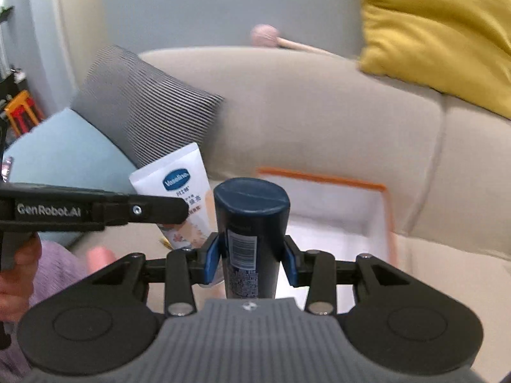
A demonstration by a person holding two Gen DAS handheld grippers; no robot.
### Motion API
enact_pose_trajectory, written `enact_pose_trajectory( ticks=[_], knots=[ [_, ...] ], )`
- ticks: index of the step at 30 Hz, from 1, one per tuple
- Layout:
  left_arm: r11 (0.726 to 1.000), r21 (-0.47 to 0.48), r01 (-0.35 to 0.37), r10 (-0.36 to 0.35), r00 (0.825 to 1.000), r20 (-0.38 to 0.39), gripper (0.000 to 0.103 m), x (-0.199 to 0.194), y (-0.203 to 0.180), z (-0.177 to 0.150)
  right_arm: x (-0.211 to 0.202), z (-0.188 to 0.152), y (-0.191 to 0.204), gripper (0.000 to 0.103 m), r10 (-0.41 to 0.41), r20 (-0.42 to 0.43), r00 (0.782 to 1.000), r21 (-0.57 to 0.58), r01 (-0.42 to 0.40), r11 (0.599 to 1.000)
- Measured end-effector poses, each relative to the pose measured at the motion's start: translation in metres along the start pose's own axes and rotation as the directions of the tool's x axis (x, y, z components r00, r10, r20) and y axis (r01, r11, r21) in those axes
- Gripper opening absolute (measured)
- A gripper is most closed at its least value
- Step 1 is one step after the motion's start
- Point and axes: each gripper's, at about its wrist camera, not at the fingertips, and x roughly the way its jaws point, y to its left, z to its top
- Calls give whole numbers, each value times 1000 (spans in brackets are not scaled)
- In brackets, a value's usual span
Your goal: Organize rigid objects
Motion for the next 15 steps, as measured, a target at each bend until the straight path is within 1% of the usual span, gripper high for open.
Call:
enact_pose_trajectory(
  ticks=[2, 4, 7, 8, 10, 13, 15],
  knots=[
    [1000, -2, 31, -31, 998, -56, 14, 25, -7, -5, 2, -11, -20, 42, -44, -47, 998, 0, 44, 999],
    [998, -13, 54, -55, 993, -107, 14, 50, -11, -15, 12, -23, -35, 42, -66, -95, 993, 13, 68, 998],
    [994, -64, 85, -95, 979, -180, 14, 87, -9, -28, 26, -39, -66, 42, -60, -174, 983, 68, 73, 995],
    [994, -71, 82, -95, 974, -206, 14, 98, -9, -33, 32, -44, -72, 42, -63, -194, 979, 72, 79, 994],
    [994, -76, 84, -101, 961, -256, 14, 117, -6, -43, 41, -50, -76, 42, -77, -227, 971, 59, 93, 994],
    [992, -92, 88, -113, 941, -318, 14, 136, -1, -54, 58, -60, -80, 41, -81, -278, 957, 21, 91, 996],
    [992, -96, 86, -114, 929, -351, 14, 148, 1, -58, 73, -55, -80, 41, -76, -289, 954, -5, 78, 997]
  ],
)
